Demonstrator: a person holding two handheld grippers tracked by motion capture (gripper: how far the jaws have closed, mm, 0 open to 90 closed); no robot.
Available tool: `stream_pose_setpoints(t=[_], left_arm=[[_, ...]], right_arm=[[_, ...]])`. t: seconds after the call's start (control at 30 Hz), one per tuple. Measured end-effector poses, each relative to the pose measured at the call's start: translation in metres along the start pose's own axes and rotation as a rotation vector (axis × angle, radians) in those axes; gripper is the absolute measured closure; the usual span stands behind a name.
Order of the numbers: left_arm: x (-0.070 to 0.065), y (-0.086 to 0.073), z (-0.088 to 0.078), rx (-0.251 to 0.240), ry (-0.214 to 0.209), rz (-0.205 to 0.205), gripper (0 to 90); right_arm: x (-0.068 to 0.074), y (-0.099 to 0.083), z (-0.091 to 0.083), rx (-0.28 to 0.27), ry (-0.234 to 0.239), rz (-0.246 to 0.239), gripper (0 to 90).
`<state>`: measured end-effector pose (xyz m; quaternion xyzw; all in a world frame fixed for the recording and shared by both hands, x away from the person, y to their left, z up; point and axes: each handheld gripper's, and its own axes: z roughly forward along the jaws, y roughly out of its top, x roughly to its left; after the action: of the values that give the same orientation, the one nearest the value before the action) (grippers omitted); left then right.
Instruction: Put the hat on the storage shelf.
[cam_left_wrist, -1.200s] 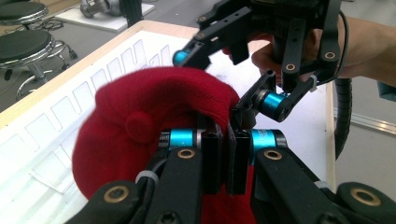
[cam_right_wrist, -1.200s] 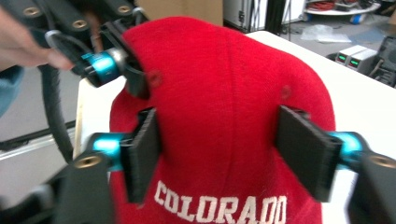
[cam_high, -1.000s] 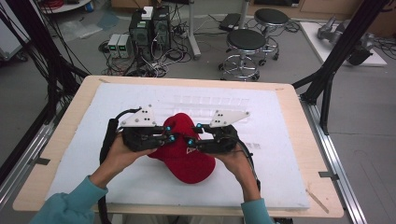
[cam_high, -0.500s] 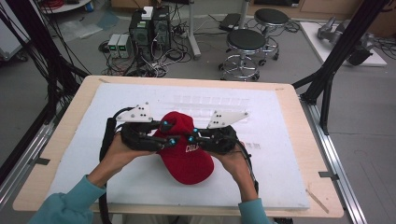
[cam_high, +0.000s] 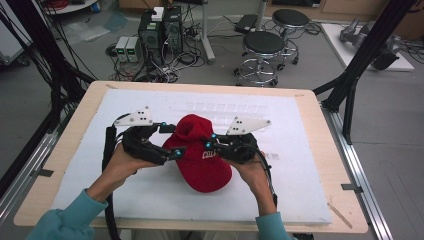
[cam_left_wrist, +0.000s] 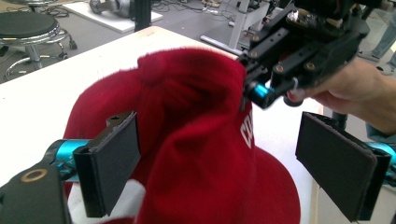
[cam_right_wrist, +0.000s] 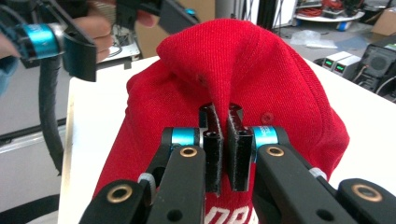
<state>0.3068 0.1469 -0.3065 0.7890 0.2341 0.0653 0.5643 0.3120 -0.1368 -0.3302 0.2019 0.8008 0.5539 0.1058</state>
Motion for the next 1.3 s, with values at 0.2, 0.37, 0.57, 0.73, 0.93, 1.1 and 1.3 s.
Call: stream_pose_setpoints(t=[0.2,0.37,0.57,0.73,0.93,1.1,1.3], left_arm=[[-0.001,-0.006,-0.008,-0.010,-0.002,-0.012,14.3],[-0.004,-0.020,-0.014,-0.012,-0.004,-0.039,14.6],[-0.005,-0.031,-0.018,-0.005,0.000,-0.049,14.7],[-0.007,-0.039,-0.022,0.007,-0.001,-0.051,14.6],[-0.012,-0.048,-0.014,0.034,-0.028,-0.063,16.9],[-0.018,-0.051,0.001,0.060,-0.061,-0.072,19.3],[-0.022,-0.048,0.015,0.059,-0.099,-0.092,22.7]], right_arm=[[-0.002,0.001,-0.007,-0.034,-0.047,0.015,86.9],[-0.003,0.001,-0.011,-0.053,-0.074,0.020,86.9],[-0.003,0.001,-0.015,-0.065,-0.102,0.019,86.9],[-0.005,0.002,-0.018,-0.097,-0.112,0.034,86.9],[-0.004,0.004,-0.021,-0.123,-0.133,0.037,86.9],[-0.001,0.007,-0.022,-0.137,-0.135,0.037,86.9],[0.001,0.008,-0.019,-0.152,-0.138,0.027,86.9]])
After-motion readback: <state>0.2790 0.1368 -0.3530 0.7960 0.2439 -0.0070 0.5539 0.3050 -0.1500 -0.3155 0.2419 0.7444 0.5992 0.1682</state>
